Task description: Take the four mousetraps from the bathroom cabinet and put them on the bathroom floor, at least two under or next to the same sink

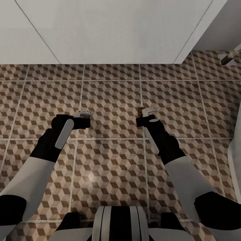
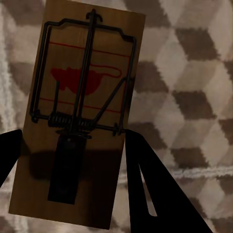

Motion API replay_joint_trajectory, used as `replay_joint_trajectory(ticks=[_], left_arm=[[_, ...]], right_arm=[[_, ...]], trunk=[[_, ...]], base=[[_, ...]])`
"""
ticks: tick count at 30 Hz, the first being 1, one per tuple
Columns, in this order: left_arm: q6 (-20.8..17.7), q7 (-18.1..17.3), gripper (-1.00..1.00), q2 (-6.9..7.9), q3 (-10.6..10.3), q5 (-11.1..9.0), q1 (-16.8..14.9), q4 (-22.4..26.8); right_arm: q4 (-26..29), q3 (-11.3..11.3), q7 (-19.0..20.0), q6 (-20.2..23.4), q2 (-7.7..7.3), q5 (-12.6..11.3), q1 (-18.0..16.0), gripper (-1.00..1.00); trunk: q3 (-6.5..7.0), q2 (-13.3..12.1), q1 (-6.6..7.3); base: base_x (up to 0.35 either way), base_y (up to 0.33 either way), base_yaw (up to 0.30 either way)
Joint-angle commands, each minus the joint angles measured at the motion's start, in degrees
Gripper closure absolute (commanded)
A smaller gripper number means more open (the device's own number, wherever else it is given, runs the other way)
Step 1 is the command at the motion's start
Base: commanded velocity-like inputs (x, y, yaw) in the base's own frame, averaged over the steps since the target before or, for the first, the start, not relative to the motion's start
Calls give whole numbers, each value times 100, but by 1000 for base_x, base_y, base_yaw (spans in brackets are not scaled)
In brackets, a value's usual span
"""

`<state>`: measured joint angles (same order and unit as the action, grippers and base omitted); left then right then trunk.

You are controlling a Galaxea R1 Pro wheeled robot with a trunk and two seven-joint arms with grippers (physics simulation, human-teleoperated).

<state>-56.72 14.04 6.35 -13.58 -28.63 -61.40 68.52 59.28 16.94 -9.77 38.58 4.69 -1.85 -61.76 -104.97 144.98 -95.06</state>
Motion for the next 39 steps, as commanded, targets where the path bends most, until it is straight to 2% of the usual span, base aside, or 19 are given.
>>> replay_joint_trajectory(ticks=[1, 7, 18, 39], left_arm=[[-15, 55, 100, 6, -17, -42, -3, 5], [-18, 55, 100, 5, -21, -39, -4, -4], [-21, 55, 100, -1, -22, -43, -4, -17], [-20, 55, 100, 4, -22, -45, -4, -54]], right_arm=[[5, 11, -35, 27, 0, -23, -3, 100], [3, 11, -46, 27, -3, -26, -3, 100], [1, 11, -51, 27, -3, -26, 5, 100], [-4, 11, -51, 27, -9, -26, 7, 100]], trunk=[[-3, 1, 1], [-3, 1, 1], [-3, 1, 1], [-3, 1, 1]], base=[[4, 1, 0], [71, 0, 0], [258, 0, 0], [12, 0, 0]])
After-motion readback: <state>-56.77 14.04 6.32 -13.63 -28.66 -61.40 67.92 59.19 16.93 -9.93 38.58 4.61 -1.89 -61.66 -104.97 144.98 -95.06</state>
